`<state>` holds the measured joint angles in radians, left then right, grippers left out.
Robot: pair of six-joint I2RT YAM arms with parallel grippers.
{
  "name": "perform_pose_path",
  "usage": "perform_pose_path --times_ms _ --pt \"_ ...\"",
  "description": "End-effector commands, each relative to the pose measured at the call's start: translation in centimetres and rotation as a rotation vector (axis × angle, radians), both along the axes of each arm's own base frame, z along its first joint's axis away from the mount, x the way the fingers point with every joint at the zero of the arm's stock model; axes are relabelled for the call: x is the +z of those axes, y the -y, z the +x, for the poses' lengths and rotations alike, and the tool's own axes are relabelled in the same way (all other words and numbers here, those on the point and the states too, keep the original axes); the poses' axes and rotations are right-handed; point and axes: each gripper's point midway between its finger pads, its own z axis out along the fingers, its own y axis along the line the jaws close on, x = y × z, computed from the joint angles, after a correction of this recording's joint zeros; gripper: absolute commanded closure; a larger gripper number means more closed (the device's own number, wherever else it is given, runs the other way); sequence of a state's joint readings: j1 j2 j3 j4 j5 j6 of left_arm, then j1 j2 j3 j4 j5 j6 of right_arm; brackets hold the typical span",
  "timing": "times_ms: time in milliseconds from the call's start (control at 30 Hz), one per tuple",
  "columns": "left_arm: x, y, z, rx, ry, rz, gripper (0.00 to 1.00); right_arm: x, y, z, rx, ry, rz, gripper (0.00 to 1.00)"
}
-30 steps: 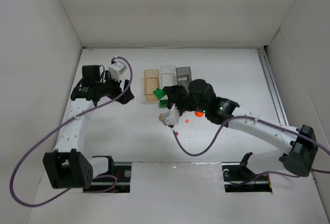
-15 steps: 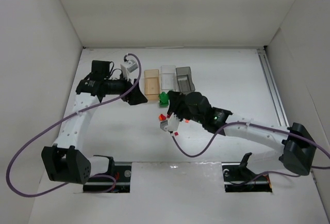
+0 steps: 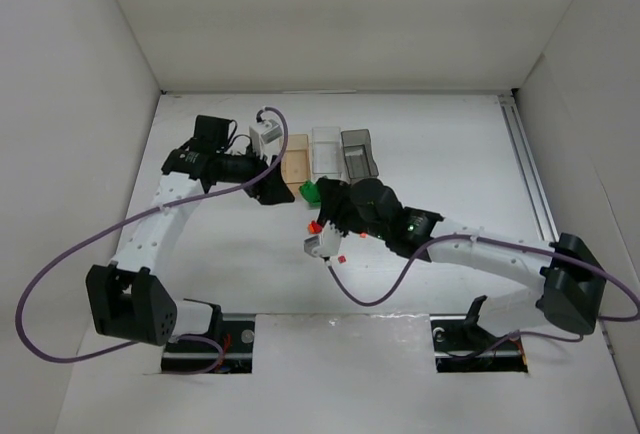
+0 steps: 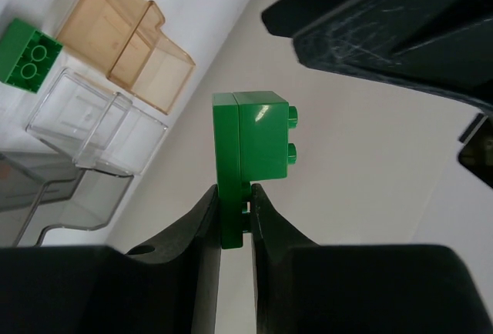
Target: Sort the legos into containers by color
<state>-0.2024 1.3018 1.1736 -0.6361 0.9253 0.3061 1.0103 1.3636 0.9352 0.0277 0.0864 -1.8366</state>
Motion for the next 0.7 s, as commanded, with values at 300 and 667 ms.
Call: perform_pose_path --times_ms 300,667 --pt "2.5 1.2 -0.6 -0.160 0.073 -0.050 0.35 1.0 -1.9 -0.4 0.063 -0.004 -0.004 1.00" --pt "2.1 2.0 -1.6 -0.207 0.070 -0.034 0.32 1.7 -2.5 -0.2 0.072 0.001 0.009 1.00"
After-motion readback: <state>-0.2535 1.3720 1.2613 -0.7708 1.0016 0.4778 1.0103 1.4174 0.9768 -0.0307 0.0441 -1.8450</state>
